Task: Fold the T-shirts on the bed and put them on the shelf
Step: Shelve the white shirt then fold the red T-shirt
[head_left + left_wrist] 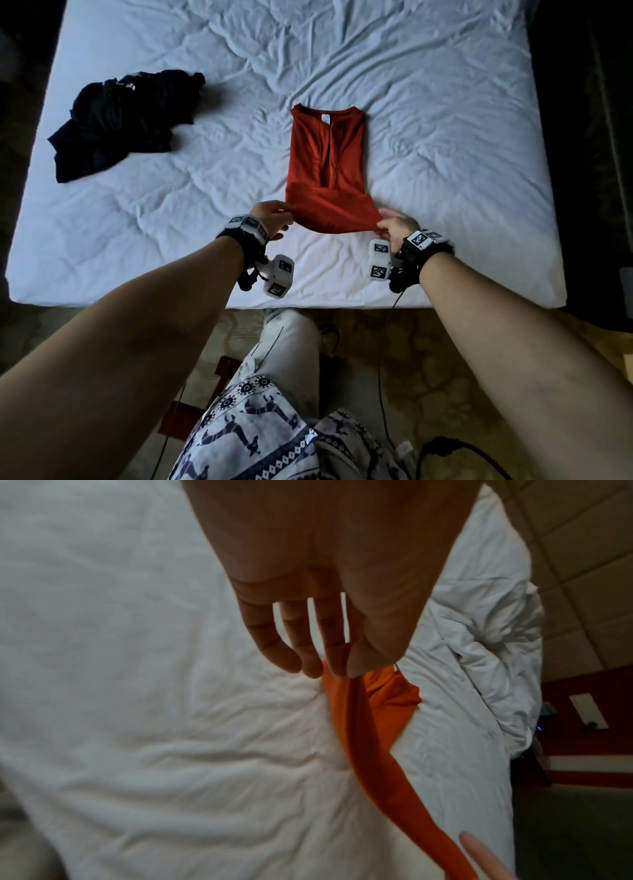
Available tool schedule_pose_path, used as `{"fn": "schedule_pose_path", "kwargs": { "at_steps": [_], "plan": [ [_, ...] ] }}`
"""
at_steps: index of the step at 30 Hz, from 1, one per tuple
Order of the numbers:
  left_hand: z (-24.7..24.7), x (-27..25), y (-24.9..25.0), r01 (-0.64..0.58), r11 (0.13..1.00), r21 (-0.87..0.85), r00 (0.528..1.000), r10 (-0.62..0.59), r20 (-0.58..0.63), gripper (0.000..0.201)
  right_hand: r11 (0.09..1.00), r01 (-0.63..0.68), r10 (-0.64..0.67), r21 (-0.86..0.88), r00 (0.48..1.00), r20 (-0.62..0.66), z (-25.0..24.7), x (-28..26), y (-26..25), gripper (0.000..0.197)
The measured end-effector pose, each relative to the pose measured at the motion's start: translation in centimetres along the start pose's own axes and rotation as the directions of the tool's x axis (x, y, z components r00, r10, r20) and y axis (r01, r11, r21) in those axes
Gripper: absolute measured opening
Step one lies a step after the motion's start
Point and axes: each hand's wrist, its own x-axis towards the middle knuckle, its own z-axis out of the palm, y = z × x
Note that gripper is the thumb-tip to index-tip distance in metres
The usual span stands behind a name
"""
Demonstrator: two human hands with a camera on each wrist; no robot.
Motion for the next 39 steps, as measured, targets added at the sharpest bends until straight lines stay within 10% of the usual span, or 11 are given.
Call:
{"fn": "schedule_pose_path", "kwargs": {
  "at_steps": [7,17,28,39],
  "plan": [
    [-1.5,3.7,3.8,-0.123,0.928,0.351,0.983,0.163,-0.086,0.029,0.986,0.147,-0.147,-0.084,0.989,0.005,0.7,1.2,-4.7,0.035],
    [-2.0,11.2,10.7,-0.179,0.930,0.320,0.941,0.257,-0.222,0.017,0.891,0.309,-0.327,-0.332,0.945,0.000,2.1,7.7,-12.9,0.019],
    [-1.4,24.0,15.7,-0.077,0.979,0.187,0.927,0.139,-0.348,0.018,0.723,0.341,-0.432,-0.600,0.902,-0.008,5.6,18.2,-19.4,0.025],
    [-0.9,32.5,16.0,0.006,0.982,0.189,0.946,0.056,-0.320,0.021,0.790,0.249,-0.343,-0.560,0.937,-0.069,8.4,27.0,-20.2,0.031]
  ]
}}
